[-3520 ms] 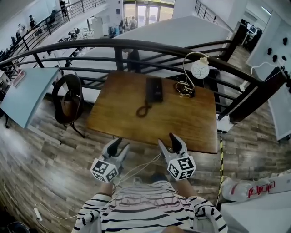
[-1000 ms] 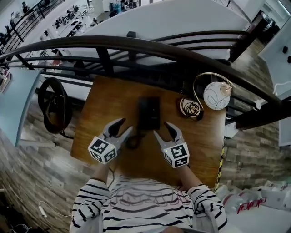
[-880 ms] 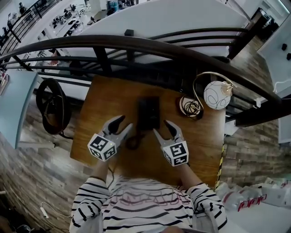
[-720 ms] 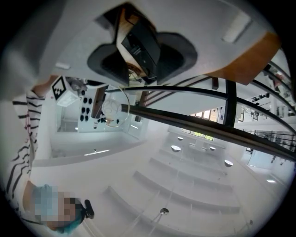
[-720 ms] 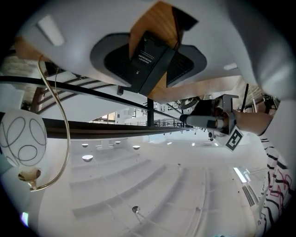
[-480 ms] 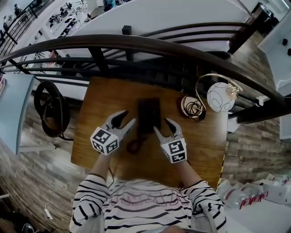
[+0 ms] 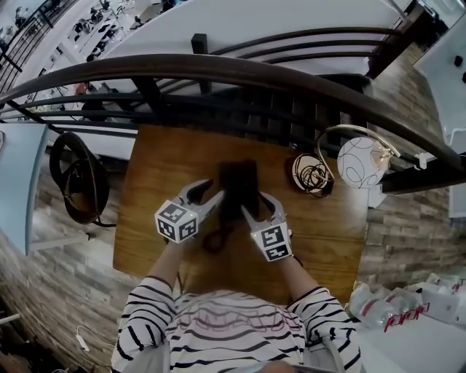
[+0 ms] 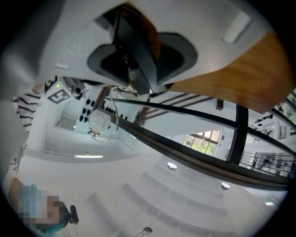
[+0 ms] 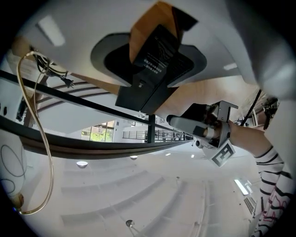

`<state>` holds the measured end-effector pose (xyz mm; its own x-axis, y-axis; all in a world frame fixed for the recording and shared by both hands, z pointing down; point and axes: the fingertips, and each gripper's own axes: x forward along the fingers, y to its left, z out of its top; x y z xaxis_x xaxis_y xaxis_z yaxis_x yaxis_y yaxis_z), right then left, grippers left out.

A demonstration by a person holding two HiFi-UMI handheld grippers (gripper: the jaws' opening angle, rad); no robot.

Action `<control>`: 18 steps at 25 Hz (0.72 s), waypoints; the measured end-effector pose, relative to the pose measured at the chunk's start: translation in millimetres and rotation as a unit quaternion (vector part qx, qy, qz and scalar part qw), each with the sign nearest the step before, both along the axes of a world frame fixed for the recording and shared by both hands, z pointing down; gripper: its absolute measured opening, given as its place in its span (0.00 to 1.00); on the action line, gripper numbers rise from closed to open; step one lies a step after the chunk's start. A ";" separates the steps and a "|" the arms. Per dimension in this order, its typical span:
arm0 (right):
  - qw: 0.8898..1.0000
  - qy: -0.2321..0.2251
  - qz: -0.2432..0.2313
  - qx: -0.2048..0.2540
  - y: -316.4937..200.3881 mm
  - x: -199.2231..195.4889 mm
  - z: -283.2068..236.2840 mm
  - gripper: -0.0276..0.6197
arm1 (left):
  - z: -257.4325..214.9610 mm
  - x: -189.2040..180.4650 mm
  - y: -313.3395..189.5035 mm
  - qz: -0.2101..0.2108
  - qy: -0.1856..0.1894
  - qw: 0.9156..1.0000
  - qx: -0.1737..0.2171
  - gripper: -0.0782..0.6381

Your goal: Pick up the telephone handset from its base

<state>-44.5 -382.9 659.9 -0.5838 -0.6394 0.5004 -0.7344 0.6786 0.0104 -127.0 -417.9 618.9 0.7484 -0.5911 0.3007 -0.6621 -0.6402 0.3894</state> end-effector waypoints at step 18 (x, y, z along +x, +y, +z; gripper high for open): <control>0.999 0.037 -0.012 0.022 -14.4 1.9 30.7 0.36 | 69.4 16.2 -13.4 -0.022 0.049 0.991 -0.122 0.39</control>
<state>-42.5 -397.2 690.6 -0.5611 -0.6475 0.5156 -0.7140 0.6937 0.0943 -110.8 -431.3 688.3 0.7557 -0.5428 0.3664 -0.6393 -0.4901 0.5925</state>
